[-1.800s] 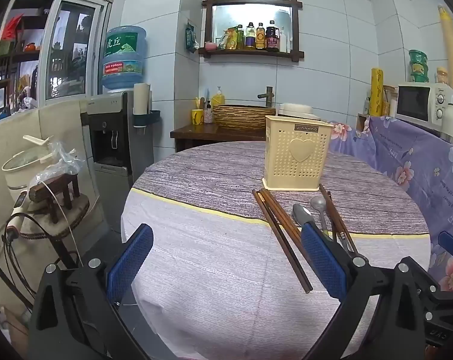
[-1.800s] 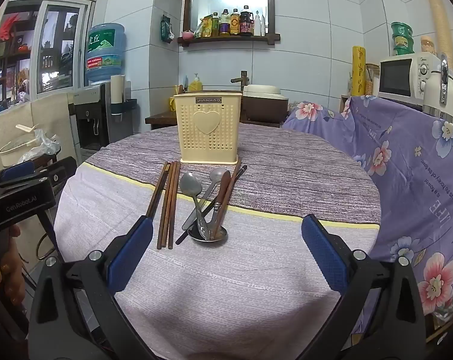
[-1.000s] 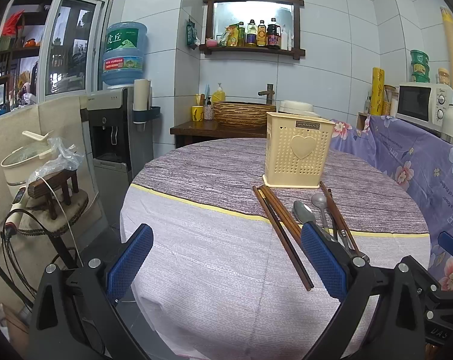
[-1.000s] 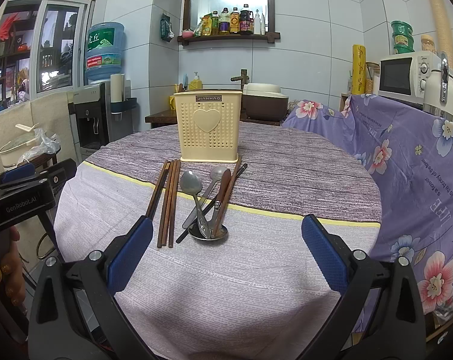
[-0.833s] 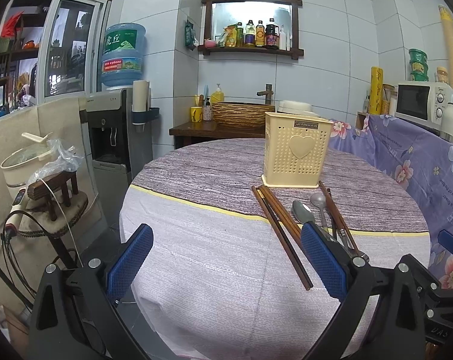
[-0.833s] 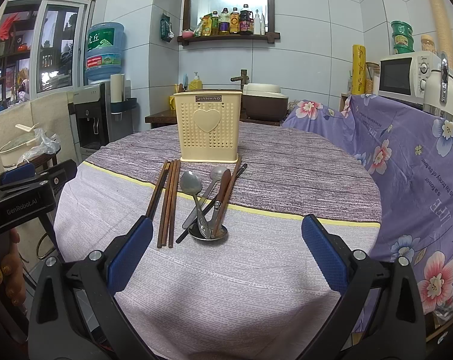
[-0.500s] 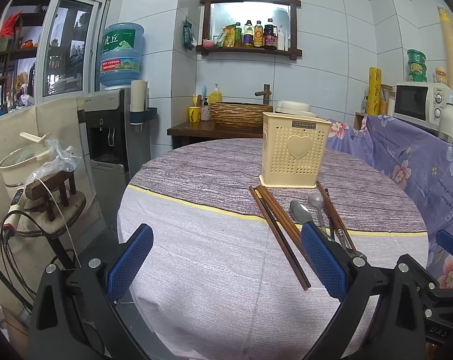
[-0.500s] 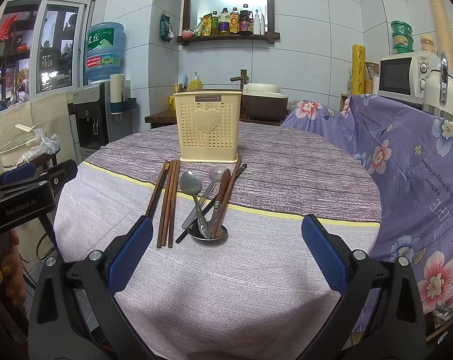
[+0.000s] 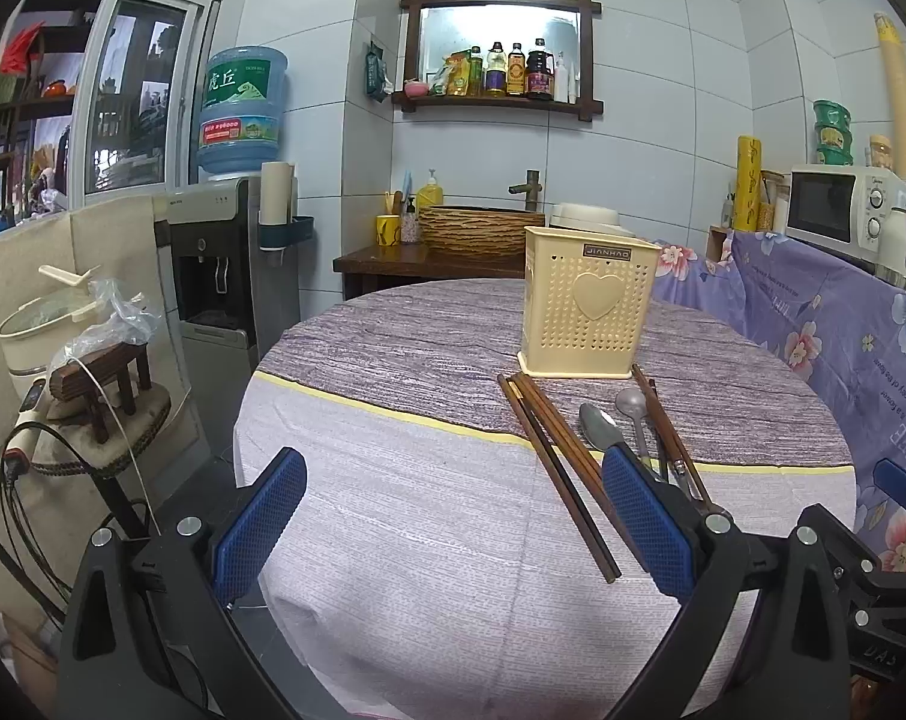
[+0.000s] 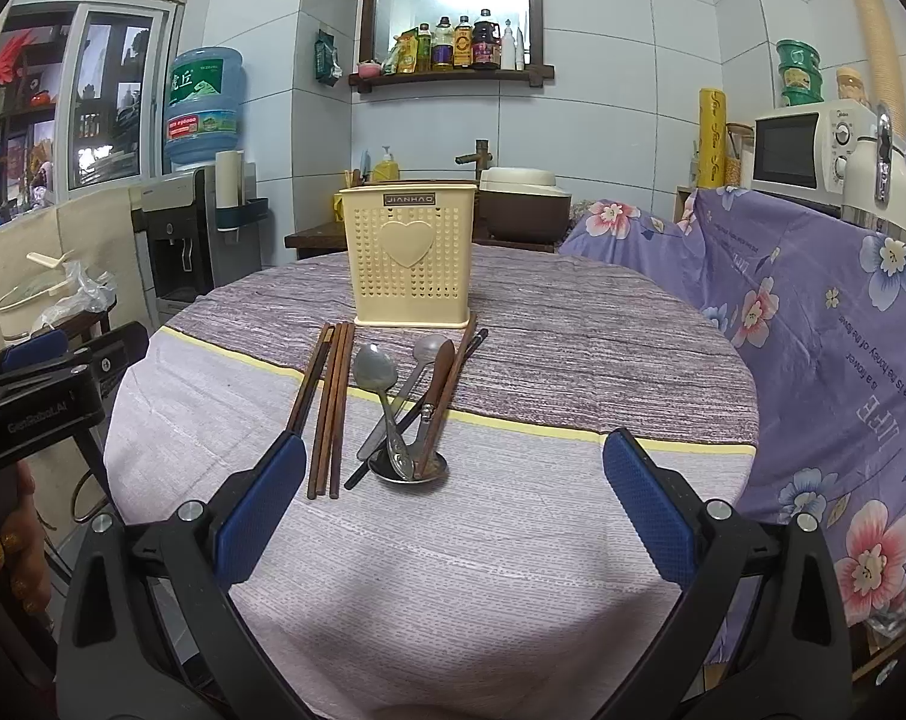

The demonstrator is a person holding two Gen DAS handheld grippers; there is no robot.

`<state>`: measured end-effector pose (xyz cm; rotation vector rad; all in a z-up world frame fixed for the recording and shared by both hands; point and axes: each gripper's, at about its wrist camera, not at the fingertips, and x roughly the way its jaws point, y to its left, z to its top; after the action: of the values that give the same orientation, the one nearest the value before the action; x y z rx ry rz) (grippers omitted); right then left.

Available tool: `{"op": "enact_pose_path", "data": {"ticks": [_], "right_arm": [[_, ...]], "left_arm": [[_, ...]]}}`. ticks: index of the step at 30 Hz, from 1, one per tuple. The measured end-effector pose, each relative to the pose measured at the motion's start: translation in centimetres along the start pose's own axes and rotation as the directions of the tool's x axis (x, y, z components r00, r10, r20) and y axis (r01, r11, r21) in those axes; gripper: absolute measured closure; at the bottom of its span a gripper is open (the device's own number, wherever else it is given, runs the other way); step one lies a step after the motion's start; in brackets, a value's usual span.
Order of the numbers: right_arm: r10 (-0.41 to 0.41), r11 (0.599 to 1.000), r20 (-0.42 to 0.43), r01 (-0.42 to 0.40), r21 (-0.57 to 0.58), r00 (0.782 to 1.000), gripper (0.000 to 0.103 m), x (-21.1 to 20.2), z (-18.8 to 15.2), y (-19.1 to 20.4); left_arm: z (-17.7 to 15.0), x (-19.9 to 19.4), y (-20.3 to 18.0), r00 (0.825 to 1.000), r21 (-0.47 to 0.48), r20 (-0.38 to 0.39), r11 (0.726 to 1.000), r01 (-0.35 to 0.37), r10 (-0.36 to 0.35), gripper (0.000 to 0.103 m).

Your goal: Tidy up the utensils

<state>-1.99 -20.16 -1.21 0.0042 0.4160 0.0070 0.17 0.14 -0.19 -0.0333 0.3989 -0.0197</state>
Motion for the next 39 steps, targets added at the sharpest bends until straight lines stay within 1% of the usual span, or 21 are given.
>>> {"op": "enact_pose_path", "data": {"ticks": [13,39], "right_arm": [[-0.006,1.000,0.001,0.006,0.005,1.000,0.005,-0.07,0.24,-0.38],[-0.008,1.000,-0.003,0.008,0.005,1.000,0.005,0.01,0.17,-0.44]], "left_arm": [[0.00,0.04,-0.21,1.000,0.009,0.004,1.000,0.017,-0.017,0.005],[-0.30,0.12,-0.19,1.000,0.012,-0.003,1.000,0.019,-0.019,0.005]]}}
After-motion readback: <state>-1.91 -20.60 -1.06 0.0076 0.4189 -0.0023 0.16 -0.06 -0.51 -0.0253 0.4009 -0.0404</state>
